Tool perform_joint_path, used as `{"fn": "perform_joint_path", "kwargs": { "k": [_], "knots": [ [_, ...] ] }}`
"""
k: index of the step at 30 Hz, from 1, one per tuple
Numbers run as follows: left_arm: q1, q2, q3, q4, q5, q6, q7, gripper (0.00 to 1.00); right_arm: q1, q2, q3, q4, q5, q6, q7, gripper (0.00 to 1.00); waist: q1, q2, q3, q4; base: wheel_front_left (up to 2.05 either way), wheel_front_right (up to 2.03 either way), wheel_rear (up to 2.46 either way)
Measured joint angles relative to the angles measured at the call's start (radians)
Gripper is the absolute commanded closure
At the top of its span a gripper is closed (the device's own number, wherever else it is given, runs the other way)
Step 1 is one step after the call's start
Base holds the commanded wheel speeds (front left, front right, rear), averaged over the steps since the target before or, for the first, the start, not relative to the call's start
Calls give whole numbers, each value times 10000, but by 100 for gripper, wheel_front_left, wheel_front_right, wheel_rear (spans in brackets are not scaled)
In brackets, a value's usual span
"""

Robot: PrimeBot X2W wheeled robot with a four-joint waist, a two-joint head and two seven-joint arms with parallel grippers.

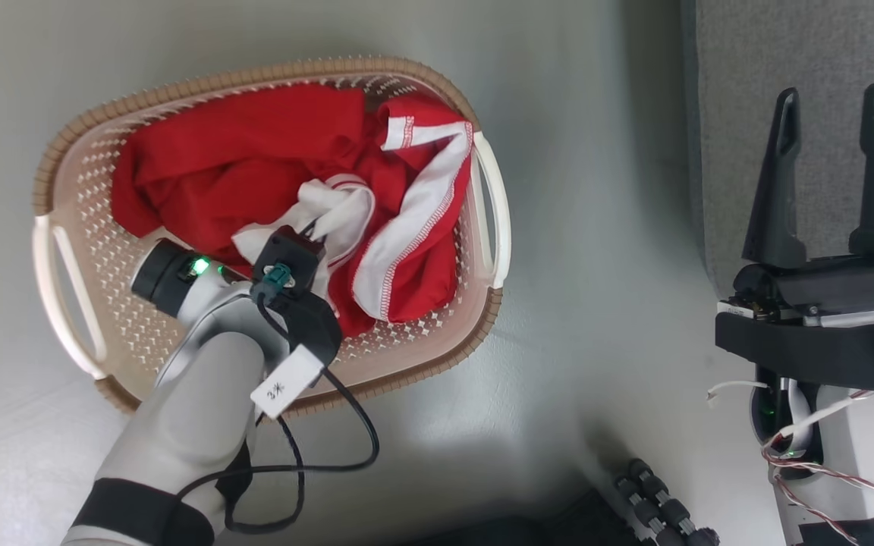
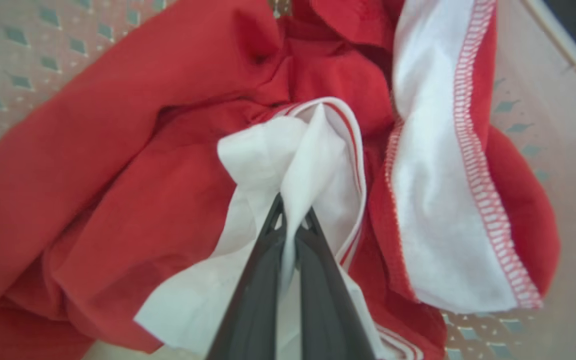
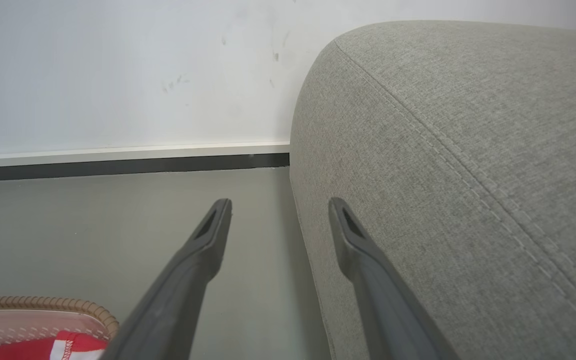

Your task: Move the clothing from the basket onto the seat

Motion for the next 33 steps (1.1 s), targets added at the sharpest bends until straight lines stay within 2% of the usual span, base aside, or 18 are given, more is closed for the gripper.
{"fn": "perform_joint_path", "kwargs": {
  "k": [8,17,27,33],
  "knots": [
    [0,-75,-301,-213,-73,-186,-633,100,-180,44,-82,836,6,130,0,0,0,0,-688,196,0,0,0],
    [26,-115,-176,-907,-612,-257,-717,100,-214,54,-219,1864,107,351,2,0,0,0,-1832,528,0,0,0],
    [80,-109,-42,-2211,-1030,-328,-717,100,-203,-63,-437,3122,224,696,2,0,-1,-1,-3271,958,0,0,0],
    [151,82,127,-2976,-1413,-339,-717,100,-193,-77,-451,3756,245,880,2,0,-1,0,-4162,1174,0,0,0]
  ]
}}
